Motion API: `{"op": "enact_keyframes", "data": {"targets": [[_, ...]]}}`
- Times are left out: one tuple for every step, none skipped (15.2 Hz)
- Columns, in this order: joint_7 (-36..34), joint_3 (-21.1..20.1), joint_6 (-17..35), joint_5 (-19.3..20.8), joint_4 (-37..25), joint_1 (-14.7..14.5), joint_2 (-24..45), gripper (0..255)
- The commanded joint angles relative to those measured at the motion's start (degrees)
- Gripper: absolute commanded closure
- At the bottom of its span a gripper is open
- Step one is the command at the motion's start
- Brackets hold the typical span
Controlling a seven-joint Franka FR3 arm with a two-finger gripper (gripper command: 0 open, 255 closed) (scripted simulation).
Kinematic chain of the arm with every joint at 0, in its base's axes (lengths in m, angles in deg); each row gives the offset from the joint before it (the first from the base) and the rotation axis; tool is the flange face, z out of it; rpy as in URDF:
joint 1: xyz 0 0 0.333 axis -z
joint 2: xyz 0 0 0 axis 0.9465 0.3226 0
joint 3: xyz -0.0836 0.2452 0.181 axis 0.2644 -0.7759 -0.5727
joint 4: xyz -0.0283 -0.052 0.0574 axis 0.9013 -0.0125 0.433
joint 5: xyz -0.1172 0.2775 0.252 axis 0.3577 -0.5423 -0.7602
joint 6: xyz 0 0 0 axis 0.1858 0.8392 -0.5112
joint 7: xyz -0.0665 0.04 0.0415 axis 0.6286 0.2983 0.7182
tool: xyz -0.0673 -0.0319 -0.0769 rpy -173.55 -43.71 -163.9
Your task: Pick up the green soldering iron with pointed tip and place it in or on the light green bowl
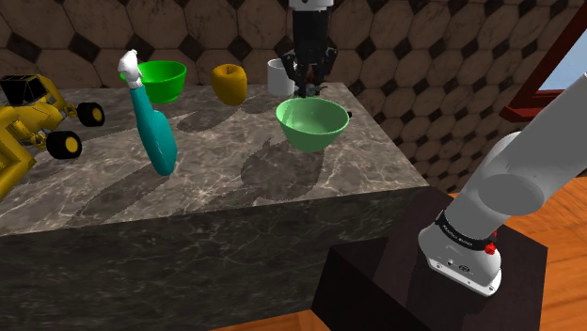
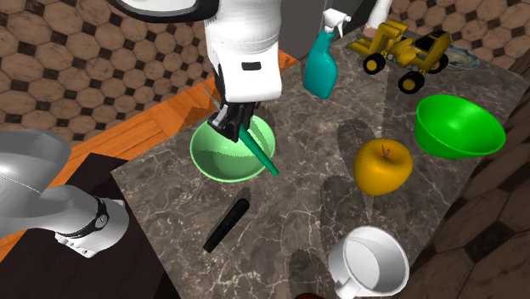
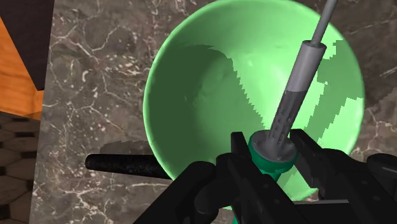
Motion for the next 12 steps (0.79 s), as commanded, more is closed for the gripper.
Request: {"op": "enact_keyframes", "data": {"targets": [[0.2,0.0,1.6,-0.1,1.7,0.0,-0.1,255],[0.2,-0.1,2.4,-0.1,2.5,0.0,-0.1,255],[0.3,-0.1,3.2,-0.1,3.3,-0.1,-0.2,255],[0.3,-0.1,3.9,-0.1,4.1,-0.1,-0.2,255],[0.4,-0.1,4.6,-0.1,4.7,-0.1,-0.2,255],[0.4,-0.1,4.6,-0.1,4.7,-0.1,-0.2,255],[0.4,-0.1,4.6,-0.1,4.7,-0.1,-0.2,255],[0.4,-0.1,4.6,-0.1,4.7,-0.1,-0.2,255],[0.4,-0.1,4.6,-0.1,4.7,-0.1,-0.2,255],[0.4,-0.1,4.6,-0.1,4.7,-0.1,-0.2,255],[0.4,-0.1,4.6,-0.1,4.7,-0.1,-0.2,255],[0.4,-0.1,4.6,-0.1,4.7,-0.1,-0.2,255]]}}
